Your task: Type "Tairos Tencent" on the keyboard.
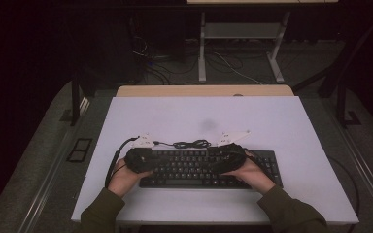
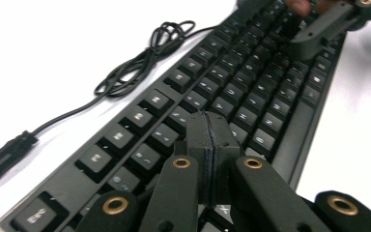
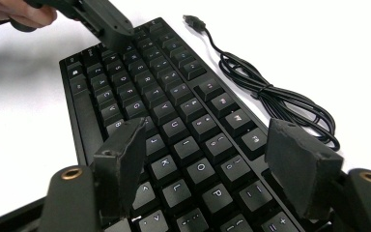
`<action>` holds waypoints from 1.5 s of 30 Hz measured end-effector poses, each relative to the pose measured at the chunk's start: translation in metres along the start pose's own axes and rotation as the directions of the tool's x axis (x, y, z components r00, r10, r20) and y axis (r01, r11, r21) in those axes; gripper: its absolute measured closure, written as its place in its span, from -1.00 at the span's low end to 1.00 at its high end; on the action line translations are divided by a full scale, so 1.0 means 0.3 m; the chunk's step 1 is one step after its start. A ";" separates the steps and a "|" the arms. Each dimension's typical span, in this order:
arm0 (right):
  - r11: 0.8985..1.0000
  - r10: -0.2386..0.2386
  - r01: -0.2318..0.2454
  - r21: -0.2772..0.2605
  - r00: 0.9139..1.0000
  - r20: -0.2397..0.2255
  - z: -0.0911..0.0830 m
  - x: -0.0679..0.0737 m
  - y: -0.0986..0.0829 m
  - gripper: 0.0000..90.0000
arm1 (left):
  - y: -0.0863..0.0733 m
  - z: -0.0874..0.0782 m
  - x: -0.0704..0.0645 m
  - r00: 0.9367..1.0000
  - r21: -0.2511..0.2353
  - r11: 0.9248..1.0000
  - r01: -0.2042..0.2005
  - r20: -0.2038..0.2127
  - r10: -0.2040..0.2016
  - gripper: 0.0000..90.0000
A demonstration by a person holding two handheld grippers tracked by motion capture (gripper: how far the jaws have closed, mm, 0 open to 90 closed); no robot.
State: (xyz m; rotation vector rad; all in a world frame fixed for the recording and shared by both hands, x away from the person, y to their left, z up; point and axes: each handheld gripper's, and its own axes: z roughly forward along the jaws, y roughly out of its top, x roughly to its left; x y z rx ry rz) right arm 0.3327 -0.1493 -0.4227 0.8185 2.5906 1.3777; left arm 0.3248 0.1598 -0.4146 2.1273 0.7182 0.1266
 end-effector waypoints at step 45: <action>1.000 0.003 -0.003 0.002 1.000 0.002 0.001 -0.001 -0.001 -0.32 | -0.022 0.066 0.022 1.000 0.079 0.997 -0.001 -0.009 0.002 0.99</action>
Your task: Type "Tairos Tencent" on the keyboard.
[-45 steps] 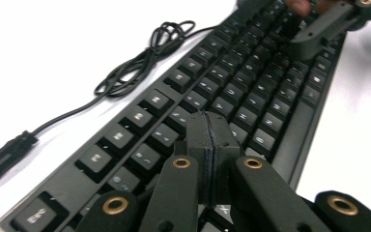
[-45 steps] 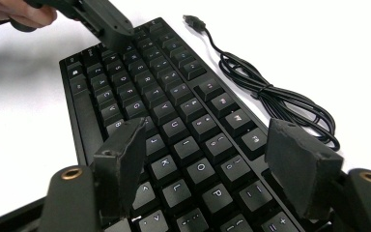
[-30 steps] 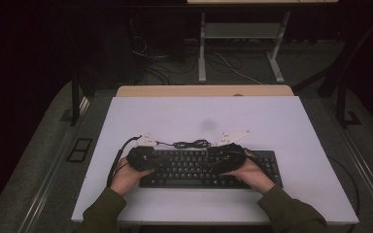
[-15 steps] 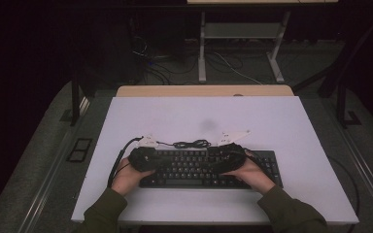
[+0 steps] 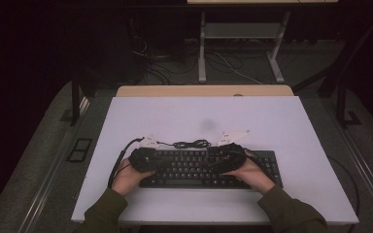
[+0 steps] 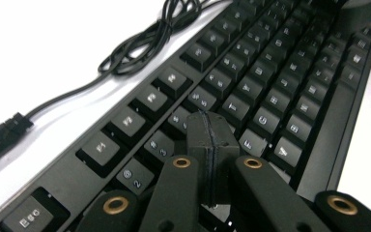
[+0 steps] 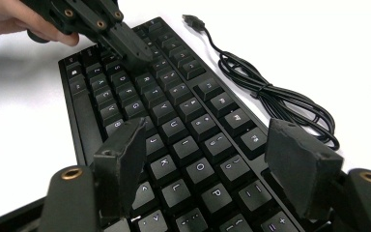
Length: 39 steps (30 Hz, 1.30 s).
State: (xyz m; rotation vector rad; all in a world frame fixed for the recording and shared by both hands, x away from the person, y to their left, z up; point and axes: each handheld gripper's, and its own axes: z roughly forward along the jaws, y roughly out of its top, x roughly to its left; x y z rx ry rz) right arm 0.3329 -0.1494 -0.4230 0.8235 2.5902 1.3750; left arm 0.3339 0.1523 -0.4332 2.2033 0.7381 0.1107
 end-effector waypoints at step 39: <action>1.000 0.000 0.002 0.019 0.994 -0.109 0.032 0.045 0.010 0.89 | 0.009 -0.056 -0.023 0.996 -0.110 0.993 0.035 -0.078 -0.044 -0.33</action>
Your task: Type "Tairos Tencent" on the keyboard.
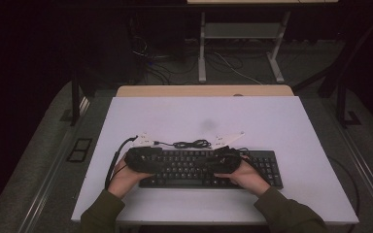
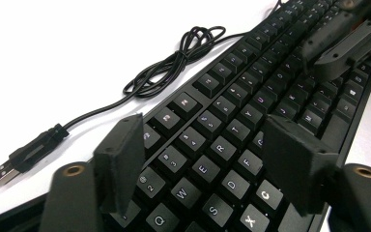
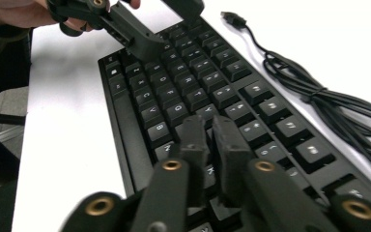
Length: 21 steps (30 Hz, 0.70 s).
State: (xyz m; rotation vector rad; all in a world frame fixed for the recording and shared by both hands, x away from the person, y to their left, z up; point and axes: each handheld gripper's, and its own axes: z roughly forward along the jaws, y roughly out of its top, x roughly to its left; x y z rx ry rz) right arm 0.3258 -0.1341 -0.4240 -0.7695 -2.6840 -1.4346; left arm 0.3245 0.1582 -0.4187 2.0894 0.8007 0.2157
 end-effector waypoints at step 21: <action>0.998 -0.019 0.021 0.055 0.999 -0.047 0.078 0.048 -0.004 0.98 | 0.002 0.001 0.000 1.000 -0.017 1.000 0.000 -0.010 0.000 -0.43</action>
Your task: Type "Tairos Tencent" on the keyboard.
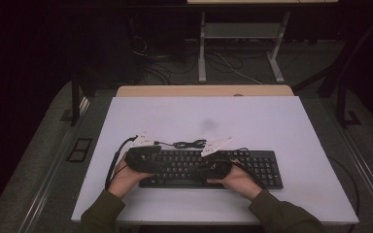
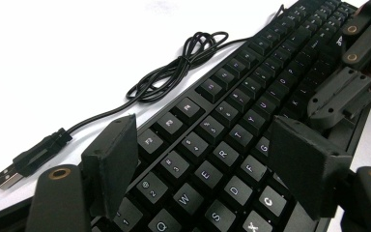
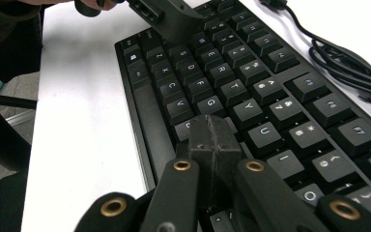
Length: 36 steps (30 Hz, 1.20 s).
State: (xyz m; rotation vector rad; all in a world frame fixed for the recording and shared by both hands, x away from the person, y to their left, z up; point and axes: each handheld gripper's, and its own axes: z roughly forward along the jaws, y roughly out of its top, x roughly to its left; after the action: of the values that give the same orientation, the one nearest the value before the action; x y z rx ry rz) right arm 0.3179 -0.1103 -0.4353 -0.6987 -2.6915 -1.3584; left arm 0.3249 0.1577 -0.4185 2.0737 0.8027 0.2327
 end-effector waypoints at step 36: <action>1.000 0.004 -0.004 -0.030 1.000 0.008 -0.013 -0.002 0.005 0.75 | 0.002 -0.004 0.000 1.000 -0.001 1.000 -0.001 -0.005 0.001 -0.41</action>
State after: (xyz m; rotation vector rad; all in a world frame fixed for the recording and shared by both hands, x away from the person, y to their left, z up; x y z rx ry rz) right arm 0.3184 -0.1127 -0.4320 -0.7137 -2.6798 -1.4011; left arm 0.3246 0.1583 -0.4174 2.0729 0.8049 0.2391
